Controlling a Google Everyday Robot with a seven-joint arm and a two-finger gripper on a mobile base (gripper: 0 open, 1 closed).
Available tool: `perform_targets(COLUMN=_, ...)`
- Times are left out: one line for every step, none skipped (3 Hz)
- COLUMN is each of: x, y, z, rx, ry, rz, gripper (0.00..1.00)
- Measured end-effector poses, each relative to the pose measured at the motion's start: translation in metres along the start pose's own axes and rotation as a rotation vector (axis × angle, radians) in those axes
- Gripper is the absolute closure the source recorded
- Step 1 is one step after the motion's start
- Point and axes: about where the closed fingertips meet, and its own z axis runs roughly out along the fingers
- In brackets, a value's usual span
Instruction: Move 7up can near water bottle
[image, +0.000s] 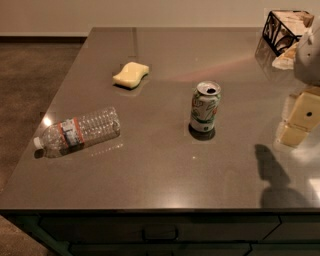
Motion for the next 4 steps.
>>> perform_targets(x=0.0, y=0.0, z=0.0, rx=0.0, ry=0.0, rz=0.0, gripper=0.0)
perform_targets(x=-0.002, y=-0.011, z=0.003, rx=0.008, ry=-0.018, rz=0.042, gripper=0.0)
perform_targets(x=-0.004, y=-0.031, z=0.017, rx=0.018, ry=-0.065, rz=0.133, gripper=0.0)
perform_targets(x=-0.008, y=-0.056, z=0.037, rx=0.035, ry=-0.109, rz=0.219, gripper=0.0)
